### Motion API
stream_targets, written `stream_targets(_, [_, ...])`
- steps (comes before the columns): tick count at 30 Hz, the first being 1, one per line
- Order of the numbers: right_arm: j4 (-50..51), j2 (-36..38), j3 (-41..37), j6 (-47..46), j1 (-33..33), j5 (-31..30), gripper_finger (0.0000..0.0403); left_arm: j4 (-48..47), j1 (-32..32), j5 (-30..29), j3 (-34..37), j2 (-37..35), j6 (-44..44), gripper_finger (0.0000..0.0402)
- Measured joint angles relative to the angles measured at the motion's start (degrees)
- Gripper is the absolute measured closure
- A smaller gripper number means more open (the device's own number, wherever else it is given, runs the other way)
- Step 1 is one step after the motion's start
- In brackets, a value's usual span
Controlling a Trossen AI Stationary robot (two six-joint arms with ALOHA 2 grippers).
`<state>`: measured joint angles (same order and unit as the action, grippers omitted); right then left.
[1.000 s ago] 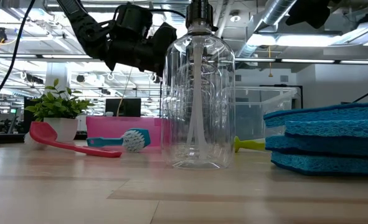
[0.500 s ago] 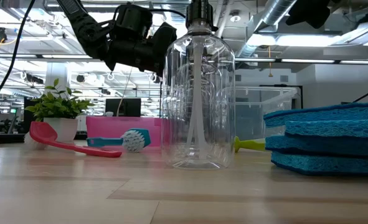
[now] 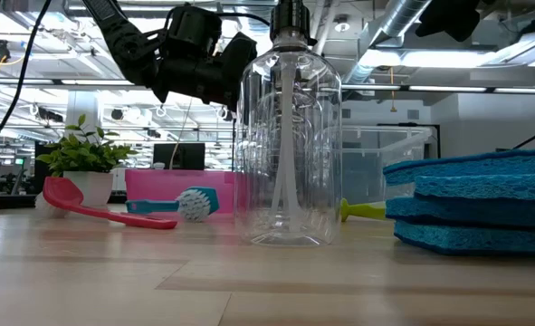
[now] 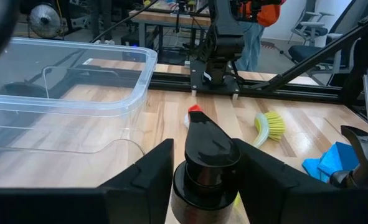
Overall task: Pick & Place Kitchen Sink Supplies
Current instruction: Put the spray bottle into the pink bin
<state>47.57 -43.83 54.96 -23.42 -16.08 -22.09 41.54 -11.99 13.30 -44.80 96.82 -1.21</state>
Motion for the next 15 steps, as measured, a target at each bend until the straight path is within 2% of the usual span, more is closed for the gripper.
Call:
stream_targets(6, [0.00, 0.00, 0.00, 0.00, 0.00, 0.00, 0.0284, 0.11, 0.00, 0.02, 0.00, 0.00, 0.21, 0.0266])
stream_targets(15, [0.00, -0.02, 0.02, 0.00, 0.00, 0.00, 0.0284, 0.11, 0.00, -0.02, 0.02, 0.00, 1.56, 0.0252])
